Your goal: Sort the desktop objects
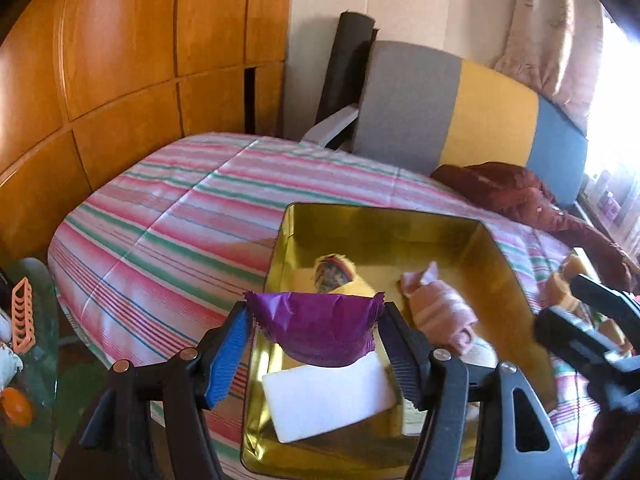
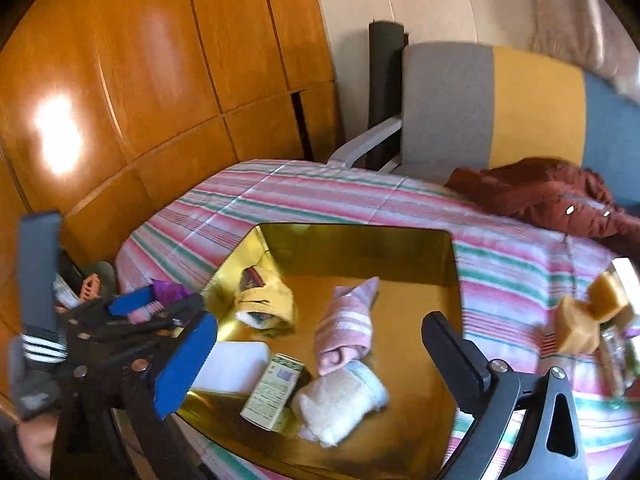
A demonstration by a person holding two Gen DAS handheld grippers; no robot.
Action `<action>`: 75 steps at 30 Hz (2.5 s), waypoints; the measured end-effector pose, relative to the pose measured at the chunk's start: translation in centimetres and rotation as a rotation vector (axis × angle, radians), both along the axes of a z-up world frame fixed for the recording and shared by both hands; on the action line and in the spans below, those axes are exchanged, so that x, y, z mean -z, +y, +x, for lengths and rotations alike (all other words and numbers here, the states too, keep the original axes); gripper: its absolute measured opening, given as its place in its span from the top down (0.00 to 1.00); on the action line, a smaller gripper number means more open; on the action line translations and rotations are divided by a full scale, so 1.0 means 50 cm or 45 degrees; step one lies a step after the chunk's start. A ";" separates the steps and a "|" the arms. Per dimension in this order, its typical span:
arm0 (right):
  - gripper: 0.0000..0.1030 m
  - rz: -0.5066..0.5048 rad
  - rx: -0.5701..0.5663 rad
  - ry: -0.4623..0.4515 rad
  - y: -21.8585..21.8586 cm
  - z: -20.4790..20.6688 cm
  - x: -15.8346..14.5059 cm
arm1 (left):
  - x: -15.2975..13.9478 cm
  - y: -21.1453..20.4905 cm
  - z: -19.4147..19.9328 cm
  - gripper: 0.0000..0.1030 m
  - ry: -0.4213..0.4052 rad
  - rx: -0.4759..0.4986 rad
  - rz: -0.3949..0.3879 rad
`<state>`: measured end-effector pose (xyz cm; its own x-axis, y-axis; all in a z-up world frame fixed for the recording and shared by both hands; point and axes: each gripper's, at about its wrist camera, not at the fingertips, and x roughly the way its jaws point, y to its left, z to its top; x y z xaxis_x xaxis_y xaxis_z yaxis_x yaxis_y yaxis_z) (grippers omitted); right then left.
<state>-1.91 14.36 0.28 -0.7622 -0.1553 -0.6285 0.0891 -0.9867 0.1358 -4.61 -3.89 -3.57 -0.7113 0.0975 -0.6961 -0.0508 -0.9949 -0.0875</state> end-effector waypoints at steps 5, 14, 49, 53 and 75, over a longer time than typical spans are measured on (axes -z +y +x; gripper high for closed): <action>0.00 0.071 0.034 0.042 0.005 0.028 -0.004 | -0.015 0.019 0.020 0.36 0.027 0.058 0.028; 0.01 -0.014 0.101 0.037 0.057 0.071 0.004 | -0.011 0.050 0.040 0.36 0.016 0.135 0.056; 0.02 -0.096 1.023 -0.159 0.690 0.284 0.044 | -0.010 0.307 0.076 0.36 -0.117 0.642 0.053; 0.02 -0.118 1.211 -0.137 0.782 0.317 0.052 | -0.016 0.334 0.077 0.36 -0.115 0.680 0.055; 0.64 -0.389 1.373 -0.311 0.928 0.327 0.164 | -0.015 0.534 0.035 0.35 -0.187 0.855 0.096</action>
<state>14.43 60.76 -7.91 -0.4543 0.3333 -0.8262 -0.8446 -0.4562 0.2804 -2.83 22.78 -2.80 -0.3786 0.5360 -0.7546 -0.6361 -0.7429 -0.2085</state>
